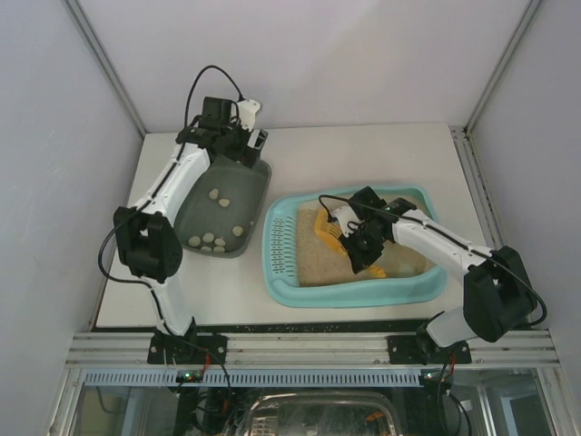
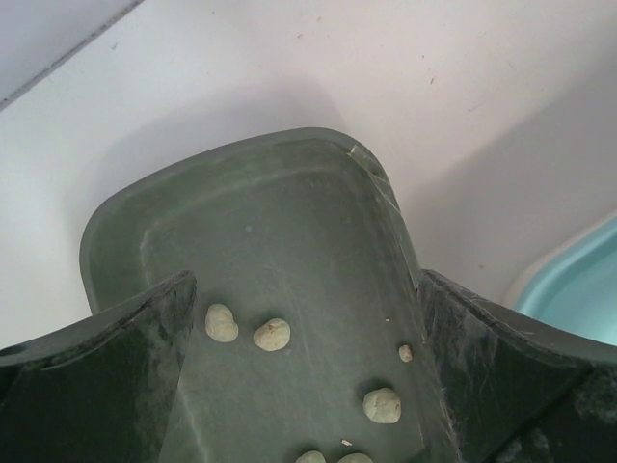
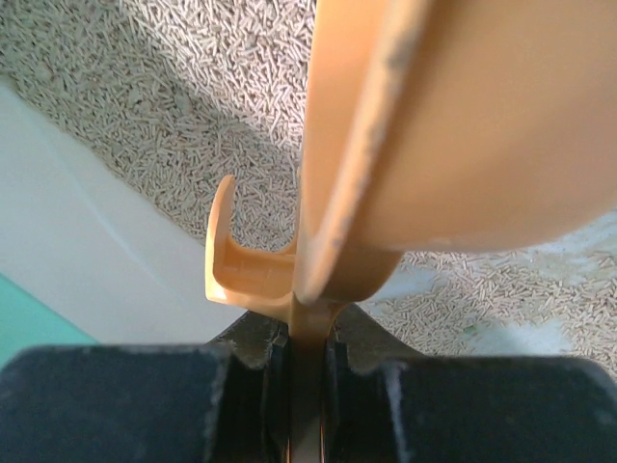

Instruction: Clean the litter box

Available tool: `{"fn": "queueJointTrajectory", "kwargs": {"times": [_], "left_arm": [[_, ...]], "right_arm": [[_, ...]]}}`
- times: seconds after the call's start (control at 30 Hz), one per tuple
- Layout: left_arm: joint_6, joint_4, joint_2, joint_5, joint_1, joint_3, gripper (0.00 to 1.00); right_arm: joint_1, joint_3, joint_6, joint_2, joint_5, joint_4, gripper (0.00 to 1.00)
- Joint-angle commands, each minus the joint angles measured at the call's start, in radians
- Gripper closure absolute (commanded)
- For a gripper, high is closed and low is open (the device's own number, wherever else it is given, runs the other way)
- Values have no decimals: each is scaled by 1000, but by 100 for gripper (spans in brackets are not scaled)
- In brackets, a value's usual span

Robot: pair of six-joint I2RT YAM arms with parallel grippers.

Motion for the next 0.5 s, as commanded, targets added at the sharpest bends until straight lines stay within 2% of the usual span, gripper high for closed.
{"fn": "queueJointTrajectory", "kwargs": {"times": [0.0, 0.03, 0.1, 0.13, 0.17, 0.2, 0.23, 0.37, 0.47], "left_arm": [[-5, -45, 30, -6, -21, 104, 0], [-10, -44, 37, -9, -25, 113, 0], [-18, -36, 49, -3, -26, 126, 0], [-15, -28, 51, 1, -26, 125, 0], [-8, -19, 53, 8, -26, 121, 0], [3, -8, 53, 17, -25, 114, 0], [10, 5, 54, 23, -23, 110, 0], [-11, 51, 54, 44, 5, 100, 0], [-18, 63, 19, 87, 35, 59, 0]], "right_arm": [[-12, 46, -5, 11, -35, 41, 96], [-13, 49, 2, 12, -20, 42, 88], [-26, 67, 12, 19, 21, 28, 63], [-35, 77, 12, 25, 28, 19, 57], [-43, 89, 11, 29, 30, 9, 45], [-49, 96, 10, 30, 34, 5, 13], [-50, 101, 11, 32, 48, 1, 2], [-41, 161, 29, 49, 187, -38, 0], [-45, 275, 130, 57, 339, -62, 0]]}}
